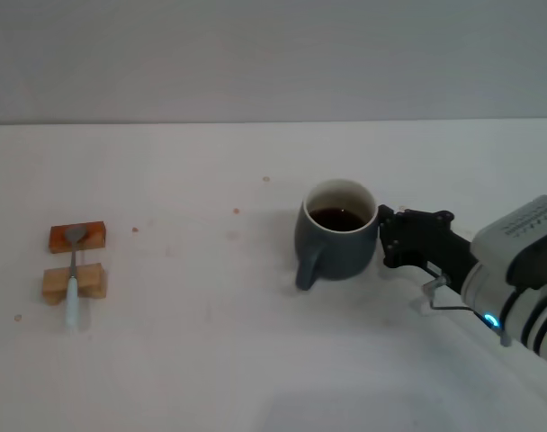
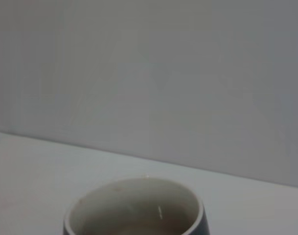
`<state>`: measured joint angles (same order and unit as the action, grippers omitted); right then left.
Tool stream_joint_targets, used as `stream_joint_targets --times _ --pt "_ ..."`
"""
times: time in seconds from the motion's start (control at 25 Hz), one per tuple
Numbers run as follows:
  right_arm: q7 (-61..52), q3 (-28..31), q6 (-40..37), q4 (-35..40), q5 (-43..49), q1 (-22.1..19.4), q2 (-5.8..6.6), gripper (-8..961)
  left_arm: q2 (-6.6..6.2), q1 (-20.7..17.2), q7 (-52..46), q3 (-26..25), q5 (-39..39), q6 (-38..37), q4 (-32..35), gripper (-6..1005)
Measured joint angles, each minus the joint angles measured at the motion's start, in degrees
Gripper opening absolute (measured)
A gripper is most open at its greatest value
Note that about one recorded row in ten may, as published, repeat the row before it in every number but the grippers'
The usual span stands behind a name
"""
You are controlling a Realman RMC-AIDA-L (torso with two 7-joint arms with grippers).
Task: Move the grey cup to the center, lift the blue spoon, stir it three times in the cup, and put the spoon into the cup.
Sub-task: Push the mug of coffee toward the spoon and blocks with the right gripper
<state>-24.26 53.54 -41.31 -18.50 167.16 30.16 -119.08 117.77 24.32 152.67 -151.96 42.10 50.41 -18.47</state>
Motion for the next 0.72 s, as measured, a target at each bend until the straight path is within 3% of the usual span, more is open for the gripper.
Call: stream_joint_targets --times 0.72 --pt "0.0 -3.71 8.48 -6.47 0.0 3.71 -0.06 18 -0.15 -1.72 -0.08 0.63 0.42 0.69 0.01 688"
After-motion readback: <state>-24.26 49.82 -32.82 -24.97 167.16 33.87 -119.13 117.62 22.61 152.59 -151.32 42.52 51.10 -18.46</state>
